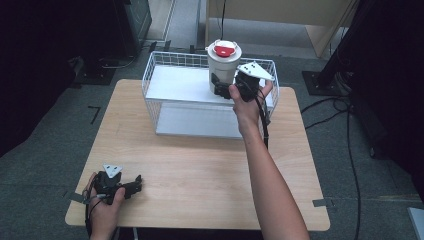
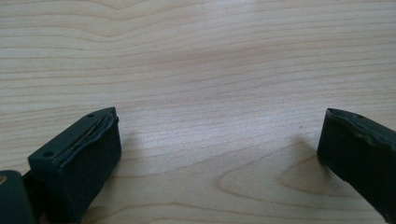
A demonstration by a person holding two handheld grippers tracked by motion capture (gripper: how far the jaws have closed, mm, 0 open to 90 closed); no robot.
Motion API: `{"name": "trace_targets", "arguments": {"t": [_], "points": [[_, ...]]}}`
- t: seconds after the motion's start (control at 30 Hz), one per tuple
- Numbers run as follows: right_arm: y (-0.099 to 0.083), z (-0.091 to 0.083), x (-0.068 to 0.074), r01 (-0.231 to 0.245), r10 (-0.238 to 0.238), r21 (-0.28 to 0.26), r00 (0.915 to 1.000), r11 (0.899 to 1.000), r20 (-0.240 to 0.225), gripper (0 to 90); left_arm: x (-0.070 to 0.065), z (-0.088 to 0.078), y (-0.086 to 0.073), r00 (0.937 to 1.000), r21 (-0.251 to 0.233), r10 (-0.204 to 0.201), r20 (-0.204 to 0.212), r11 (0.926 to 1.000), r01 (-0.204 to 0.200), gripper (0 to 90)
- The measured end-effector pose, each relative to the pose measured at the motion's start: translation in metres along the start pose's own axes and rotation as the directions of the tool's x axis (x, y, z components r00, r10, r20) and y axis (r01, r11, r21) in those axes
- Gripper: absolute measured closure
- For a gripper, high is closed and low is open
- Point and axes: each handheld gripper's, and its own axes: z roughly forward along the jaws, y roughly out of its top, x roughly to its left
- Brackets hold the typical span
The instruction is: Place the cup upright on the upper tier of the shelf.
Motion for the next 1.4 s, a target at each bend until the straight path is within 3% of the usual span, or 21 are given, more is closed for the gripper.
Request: {"name": "trace_targets", "arguments": {"t": [0.8,1.4], "points": [[-0.033,-0.041,0.008,0.02,-0.021,-0.027,0.9989,0.999,-0.041,0.0,0.0,0.0,0.0,1.0,-0.001,0.0,-0.001,1.0,0.0,0.0],[-0.044,-0.069,0.007,0.021,-0.022,-0.028,0.9982,0.999,-0.056,0.0,0.0,0.0,0.0,1.0,-0.003,0.0,-0.001,1.0,0.0,0.0]]}}
